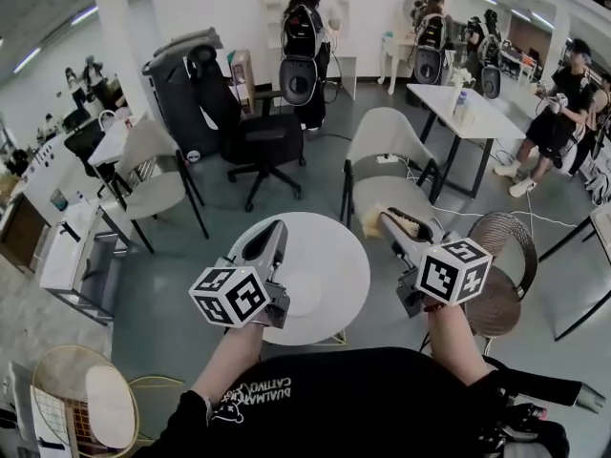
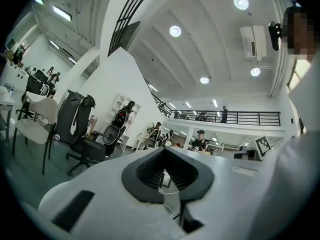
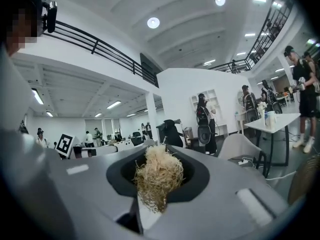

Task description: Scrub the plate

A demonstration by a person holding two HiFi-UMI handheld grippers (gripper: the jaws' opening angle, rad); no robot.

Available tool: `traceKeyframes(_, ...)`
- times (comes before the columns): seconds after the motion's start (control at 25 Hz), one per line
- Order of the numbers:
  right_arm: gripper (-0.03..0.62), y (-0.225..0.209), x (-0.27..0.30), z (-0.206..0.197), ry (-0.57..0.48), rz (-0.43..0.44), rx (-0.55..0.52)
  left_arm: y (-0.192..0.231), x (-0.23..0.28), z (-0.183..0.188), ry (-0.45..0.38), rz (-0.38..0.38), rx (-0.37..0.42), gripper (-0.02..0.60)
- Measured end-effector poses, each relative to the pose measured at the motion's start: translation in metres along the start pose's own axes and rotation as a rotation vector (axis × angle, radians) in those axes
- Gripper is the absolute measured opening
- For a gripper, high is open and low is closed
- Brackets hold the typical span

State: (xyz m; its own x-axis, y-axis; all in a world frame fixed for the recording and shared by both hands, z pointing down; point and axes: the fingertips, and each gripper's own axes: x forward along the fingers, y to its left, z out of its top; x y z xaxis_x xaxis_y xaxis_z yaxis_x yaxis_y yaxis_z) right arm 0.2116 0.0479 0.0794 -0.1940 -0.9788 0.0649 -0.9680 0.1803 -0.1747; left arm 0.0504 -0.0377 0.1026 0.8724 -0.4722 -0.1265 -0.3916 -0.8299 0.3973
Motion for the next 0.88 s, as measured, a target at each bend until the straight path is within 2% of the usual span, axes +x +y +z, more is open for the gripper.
traceKeyframes(0.24,0.086,-0.008,-0.063,-0.019,0.017,0.028,-0.043,-0.058,-0.029,-0.028,-0.046,0.027,0.021,0.002)
traceKeyframes(0.48,0.086,0.001,-0.084,-0.022,0.050,0.043,-0.055,-0.080,-0.053,-0.031,-0.058,0.059,0.025,0.002)
traceKeyframes(0.88,0.086,0.015,-0.136,-0.042,0.055,0.059,-0.053,-0.123,-0.096,-0.066,-0.047,0.092,0.047,0.002)
